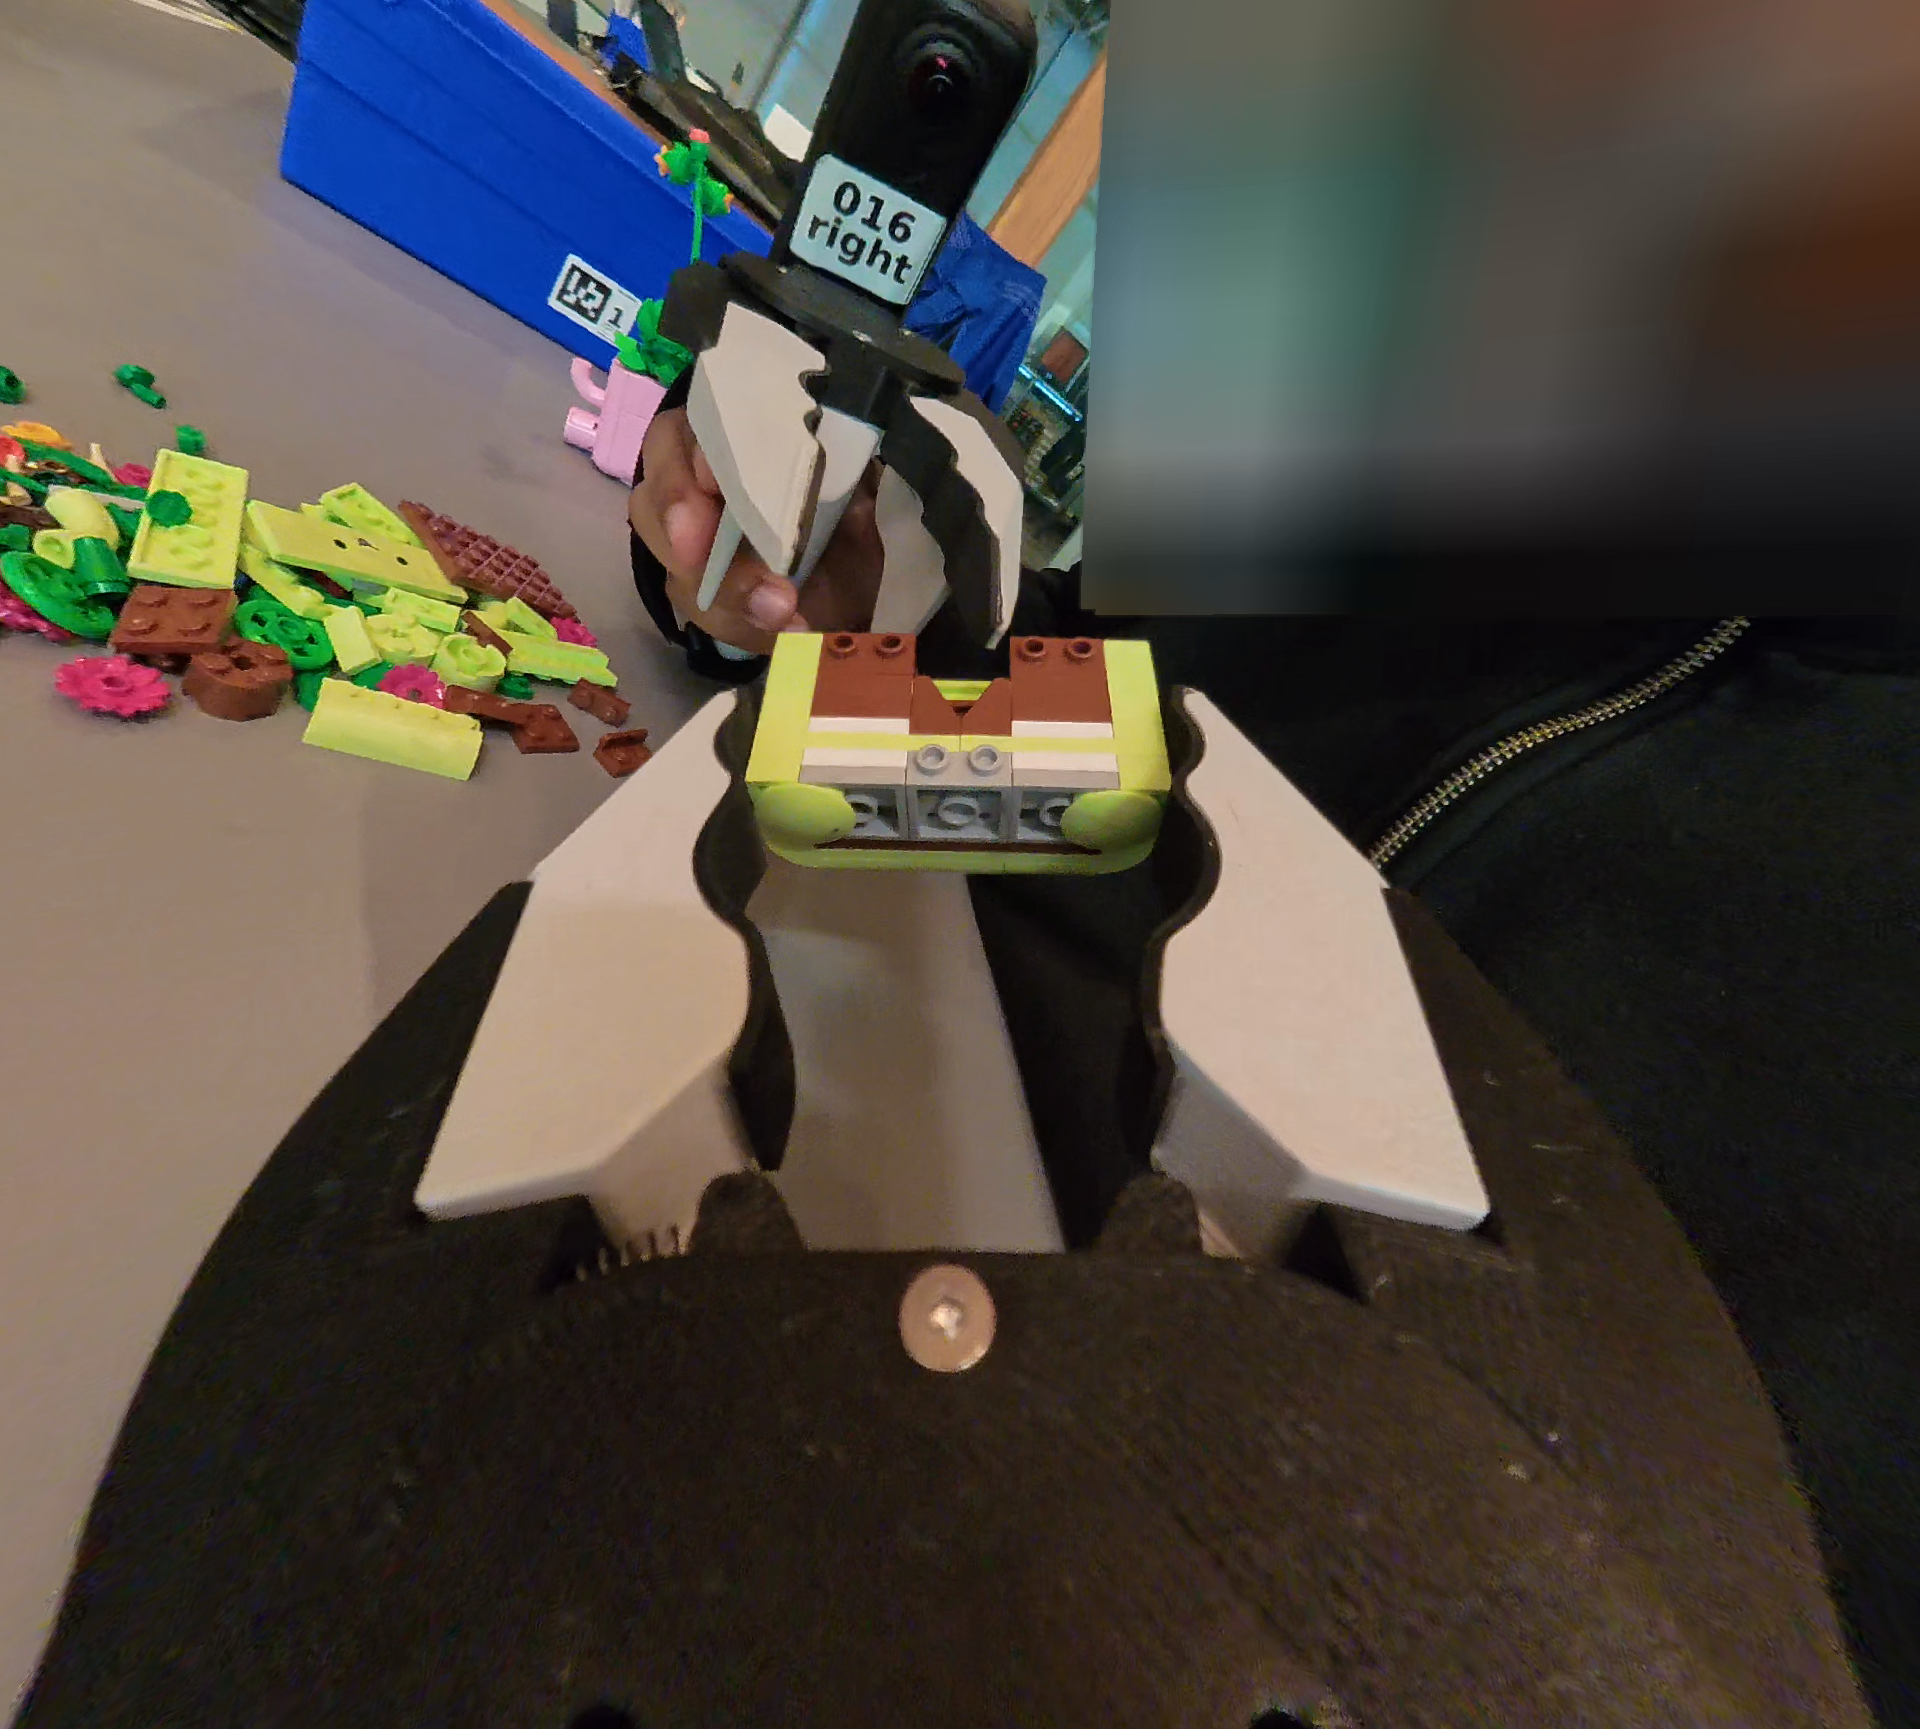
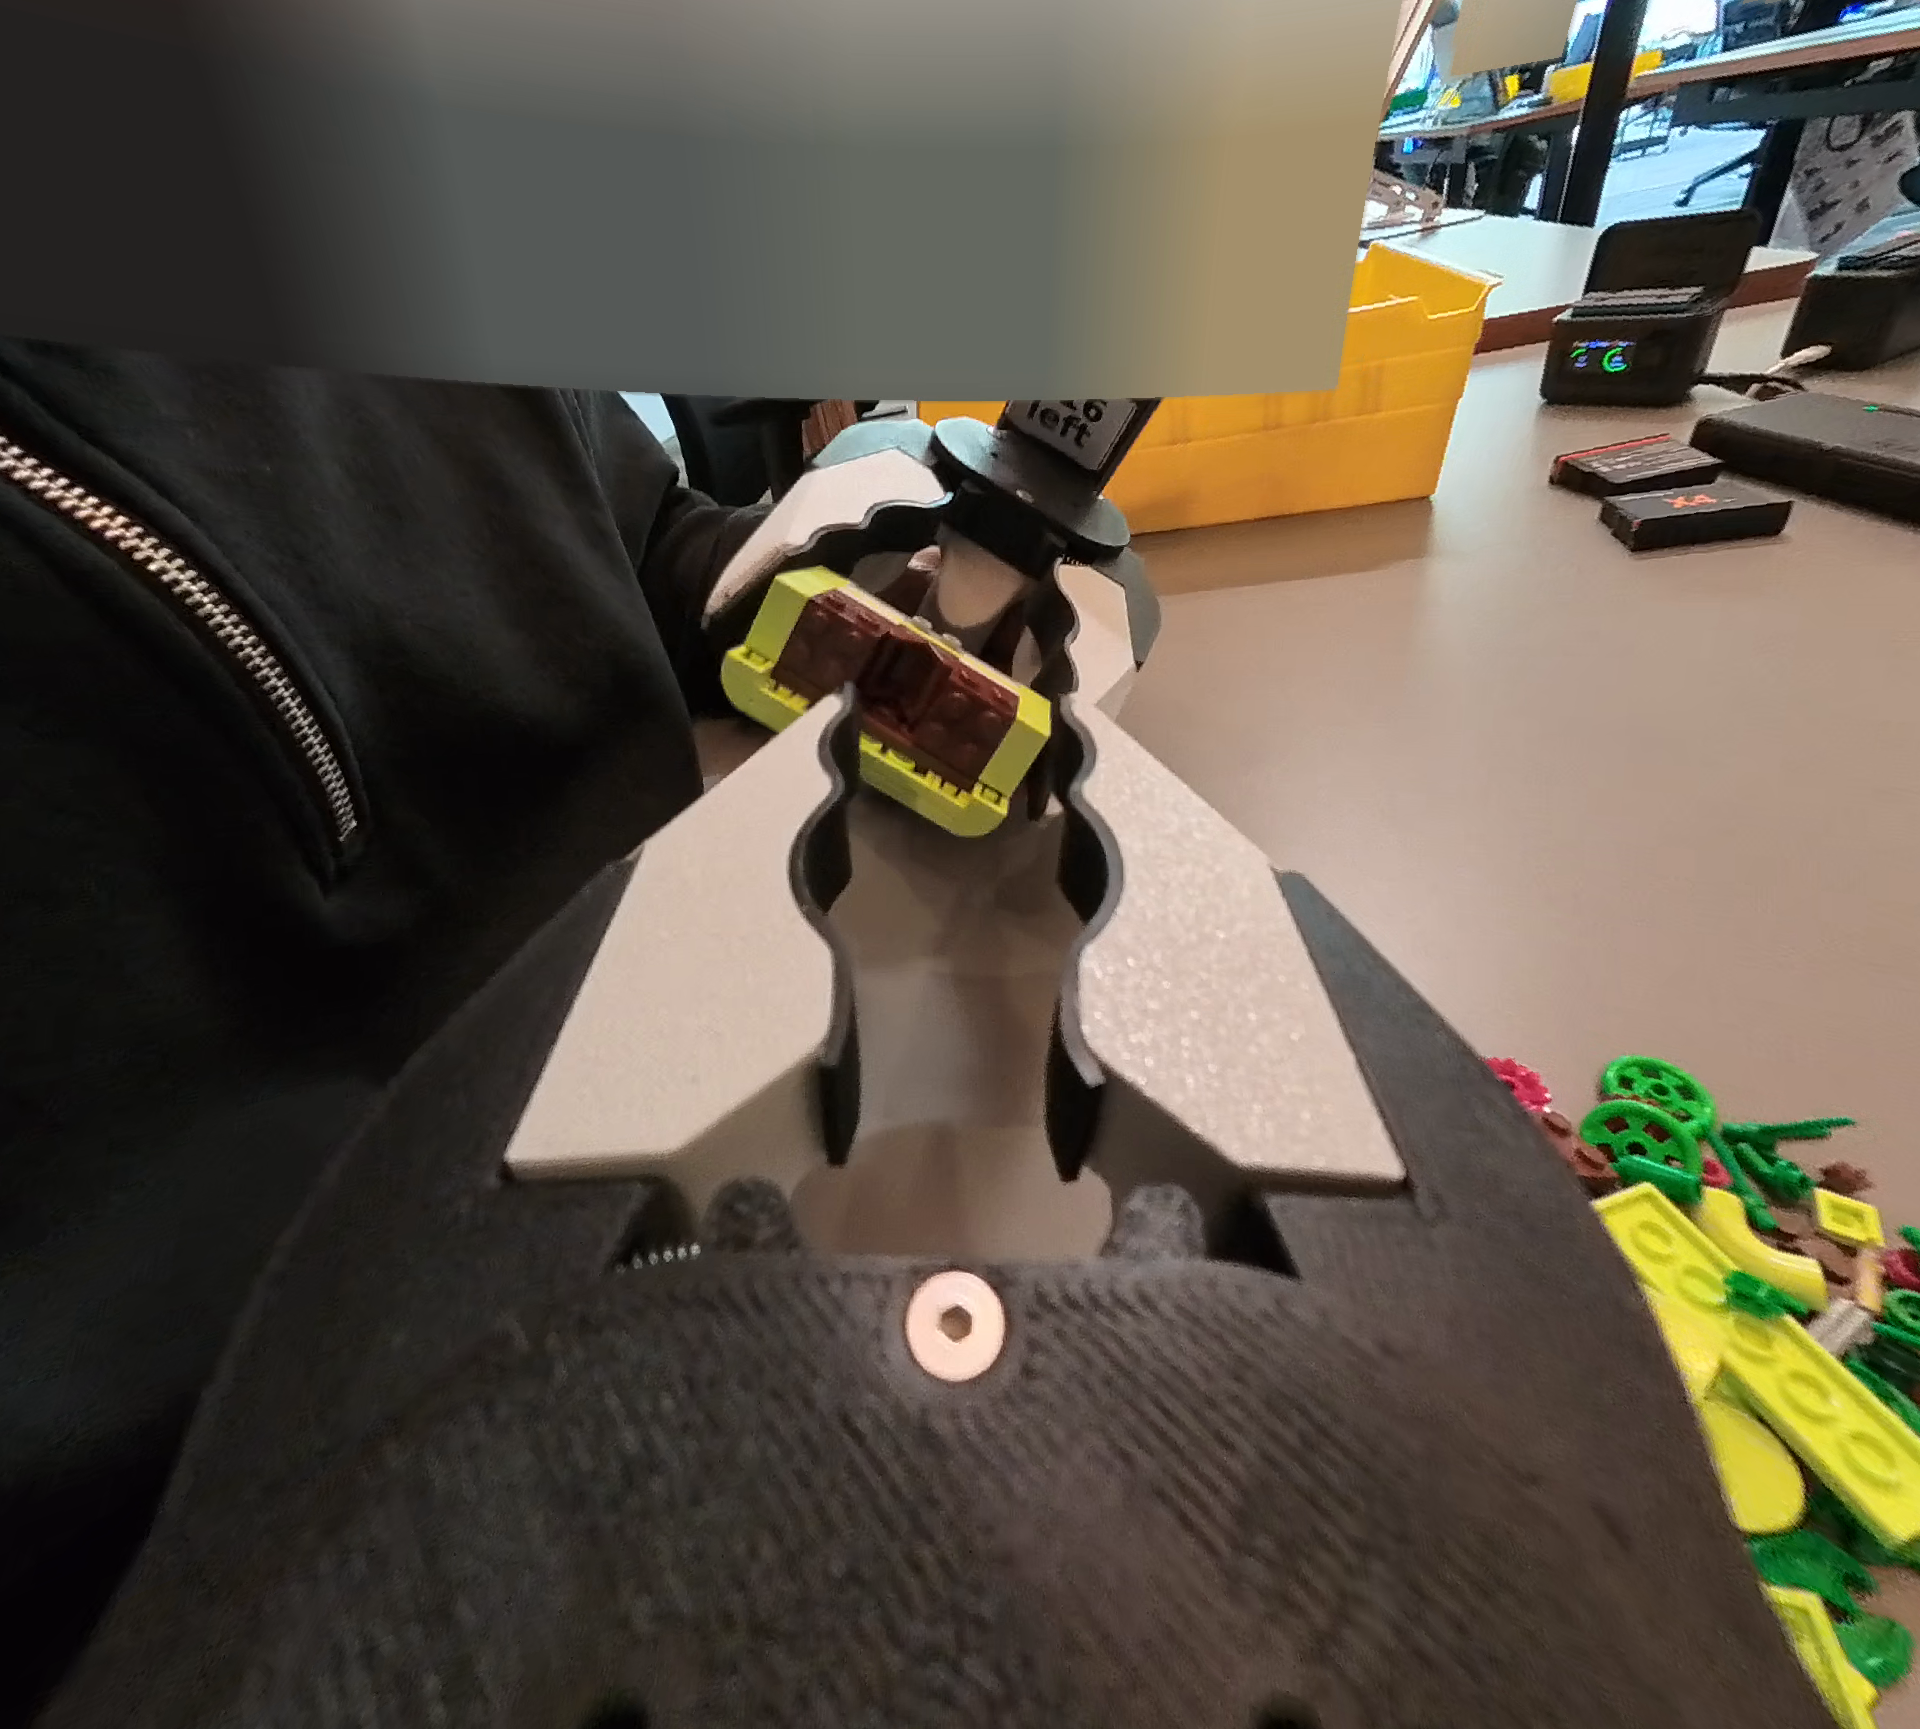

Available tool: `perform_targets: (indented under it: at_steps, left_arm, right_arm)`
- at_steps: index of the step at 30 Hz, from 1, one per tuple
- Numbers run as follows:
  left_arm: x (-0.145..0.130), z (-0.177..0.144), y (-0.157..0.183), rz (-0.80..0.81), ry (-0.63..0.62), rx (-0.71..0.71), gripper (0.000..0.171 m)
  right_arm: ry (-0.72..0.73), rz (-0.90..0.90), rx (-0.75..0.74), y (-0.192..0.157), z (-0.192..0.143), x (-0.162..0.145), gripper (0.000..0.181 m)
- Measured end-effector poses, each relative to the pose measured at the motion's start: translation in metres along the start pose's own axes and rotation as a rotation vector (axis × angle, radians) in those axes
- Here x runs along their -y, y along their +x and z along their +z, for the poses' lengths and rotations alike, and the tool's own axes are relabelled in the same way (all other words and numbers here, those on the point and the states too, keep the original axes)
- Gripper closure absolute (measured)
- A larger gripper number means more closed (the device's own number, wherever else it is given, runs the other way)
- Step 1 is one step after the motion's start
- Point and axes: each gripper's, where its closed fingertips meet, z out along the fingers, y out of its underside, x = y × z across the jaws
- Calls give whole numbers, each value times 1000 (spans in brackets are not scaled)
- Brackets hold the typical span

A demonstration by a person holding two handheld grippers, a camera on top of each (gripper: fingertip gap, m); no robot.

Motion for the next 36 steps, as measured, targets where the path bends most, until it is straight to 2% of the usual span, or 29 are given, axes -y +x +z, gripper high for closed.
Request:
perform_targets:
  at_steps: [15,21,26,30,33,36]
  left_arm:
    - [-1,0,-1,-38,2,-15,98]
    - [-6,2,-6,27,-39,49,98]
    - [-10,1,-22,269,-109,255,98]
    - [-8,-5,-33,582,-174,457,98]
    - [-9,-4,-35,851,-236,572,98]
    - [-8,1,-30,1030,-253,630,97]
  right_arm:
    - [-34,-71,-29,-1,4,-5,153]
    - [-28,-55,-63,6,1,-3,157]
    - [2,44,-73,16,-3,-2,161]
    - [6,112,-94,25,-5,-5,161]
    - [18,217,-68,26,-4,-6,153]
    - [40,369,-34,28,-2,-9,138]
